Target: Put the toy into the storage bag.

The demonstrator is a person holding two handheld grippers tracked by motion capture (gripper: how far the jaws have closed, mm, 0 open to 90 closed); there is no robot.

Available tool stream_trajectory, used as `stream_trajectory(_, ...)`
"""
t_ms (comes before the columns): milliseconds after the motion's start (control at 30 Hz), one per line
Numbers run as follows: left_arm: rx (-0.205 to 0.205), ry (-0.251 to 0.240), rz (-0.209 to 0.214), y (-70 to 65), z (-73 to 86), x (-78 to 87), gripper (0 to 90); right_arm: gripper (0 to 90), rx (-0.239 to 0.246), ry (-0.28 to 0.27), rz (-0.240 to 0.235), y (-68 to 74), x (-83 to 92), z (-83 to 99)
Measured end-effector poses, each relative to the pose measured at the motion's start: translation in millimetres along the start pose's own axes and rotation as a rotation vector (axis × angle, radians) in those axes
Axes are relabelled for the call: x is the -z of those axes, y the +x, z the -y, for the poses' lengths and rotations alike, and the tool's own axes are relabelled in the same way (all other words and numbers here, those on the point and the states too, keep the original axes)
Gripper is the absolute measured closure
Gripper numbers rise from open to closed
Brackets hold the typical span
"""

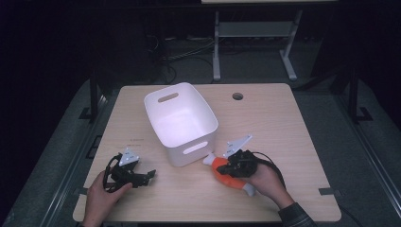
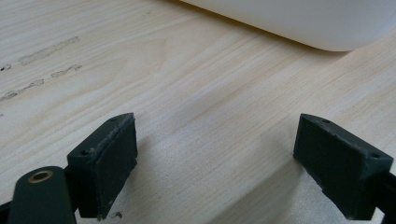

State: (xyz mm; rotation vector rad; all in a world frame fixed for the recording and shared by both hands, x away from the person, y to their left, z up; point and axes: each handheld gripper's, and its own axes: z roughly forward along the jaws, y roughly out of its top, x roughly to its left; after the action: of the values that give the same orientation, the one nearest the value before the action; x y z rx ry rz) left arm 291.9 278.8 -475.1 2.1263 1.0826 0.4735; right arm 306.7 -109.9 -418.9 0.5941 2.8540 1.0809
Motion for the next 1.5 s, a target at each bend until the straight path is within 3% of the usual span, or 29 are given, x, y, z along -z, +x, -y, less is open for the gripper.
stream_trajectory(267,0.001,-0.001,0.001,0.0,0.0,0.0,12.9,78.3,-0.033,-0.019,0.016,3.6,20.3,-3.2)
stream_trajectory(400,0.001,-0.002,0.000,-0.1,0.0,-0.1,12.9,68.5,-0.070,-0.019,0.046,4.3,30.8,-3.7)
stream_trajectory(500,0.001,-0.002,0.000,0.0,0.0,-0.1,12.9,55.7,-0.098,-0.021,0.077,2.6,38.5,-2.8)
stream_trajectory(667,0.004,-0.005,0.000,-0.2,0.1,-0.3,12.9,38.9,-0.136,0.006,0.110,-2.5,40.4,0.1)
stream_trajectory(733,0.007,-0.007,0.000,-0.4,0.1,-0.4,12.9,36.4,-0.145,0.014,0.114,-3.6,40.1,0.7)
stream_trajectory(833,0.004,-0.004,0.000,-0.3,0.1,-0.2,12.9,23.4,-0.161,0.034,0.141,-5.9,38.6,2.0)
stream_trajectory(967,0.006,-0.006,0.000,-0.4,0.1,-0.4,12.9,14.2,-0.163,0.051,0.138,-6.0,35.5,2.5)
stream_trajectory(1333,0.006,-0.005,0.000,-0.3,0.0,-0.3,12.9,9.5,-0.156,0.065,0.142,-3.9,29.3,0.4)
stream_trajectory(1500,0.004,-0.004,0.000,-0.3,0.0,-0.2,12.9,7.4,-0.158,0.100,0.142,-6.2,17.9,-1.5)
